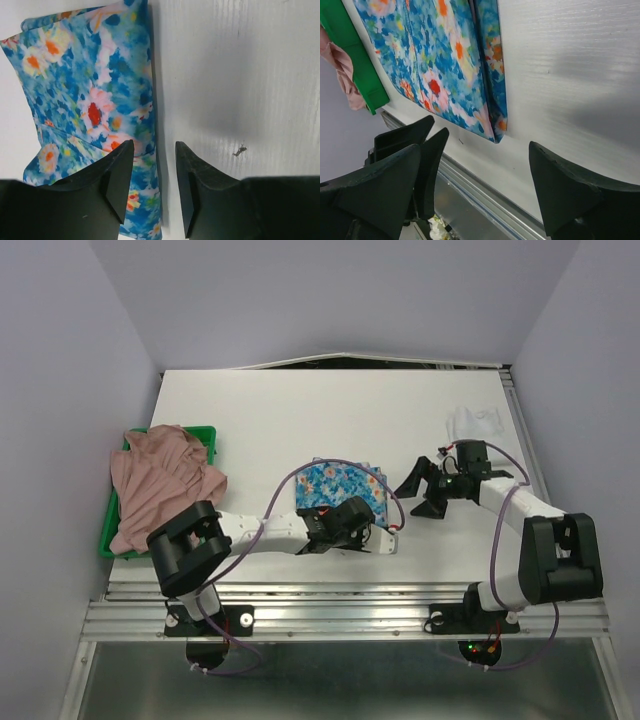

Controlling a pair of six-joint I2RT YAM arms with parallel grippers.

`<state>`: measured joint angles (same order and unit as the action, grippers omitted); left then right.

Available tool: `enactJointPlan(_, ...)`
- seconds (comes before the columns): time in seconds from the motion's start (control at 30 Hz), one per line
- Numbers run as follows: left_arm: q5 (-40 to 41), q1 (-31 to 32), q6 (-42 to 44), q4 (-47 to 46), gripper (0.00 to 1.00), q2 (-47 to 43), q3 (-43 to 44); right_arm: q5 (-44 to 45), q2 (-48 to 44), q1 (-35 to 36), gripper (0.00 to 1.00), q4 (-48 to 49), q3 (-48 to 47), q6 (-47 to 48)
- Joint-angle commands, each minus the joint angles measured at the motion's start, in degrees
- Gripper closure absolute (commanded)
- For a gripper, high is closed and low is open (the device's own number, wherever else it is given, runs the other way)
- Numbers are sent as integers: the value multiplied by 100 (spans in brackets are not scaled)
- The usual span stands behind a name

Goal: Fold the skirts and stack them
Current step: Neatly place the folded skirt to the corner

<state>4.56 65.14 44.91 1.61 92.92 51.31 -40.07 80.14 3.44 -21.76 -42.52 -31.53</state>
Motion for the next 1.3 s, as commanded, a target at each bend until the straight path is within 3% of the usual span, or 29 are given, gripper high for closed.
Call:
enactJointPlan(0.0,-139,7,10,-55,50,199,406,-308,151,7,7,479,25,-231)
enactJointPlan(0.2,-78,-72,-175,-319,61,604,494,-378,256,7,8,594,209,-275)
enactJointPlan(0.33,-209,-203,-228,-319,86,657,582,-369,309,7,9,646,253,-266)
enactJointPlan(0.47,-394,-371,-228,-301,99,587,652,-352,371,7,9,717,358,-284)
enactJointPlan(0.87,-1141,-731,-491,-214,100,112,775,-642,1056,314,4,1568,376,-520)
enactJointPlan(1.13,-1238,-766,-491,-205,100,156,898,-537,1452,570,0,3447,780,-1549)
enactJointPlan(1.27,-1291,-793,-465,-213,100,173,942,-396,1785,894,0,3784,684,-1707)
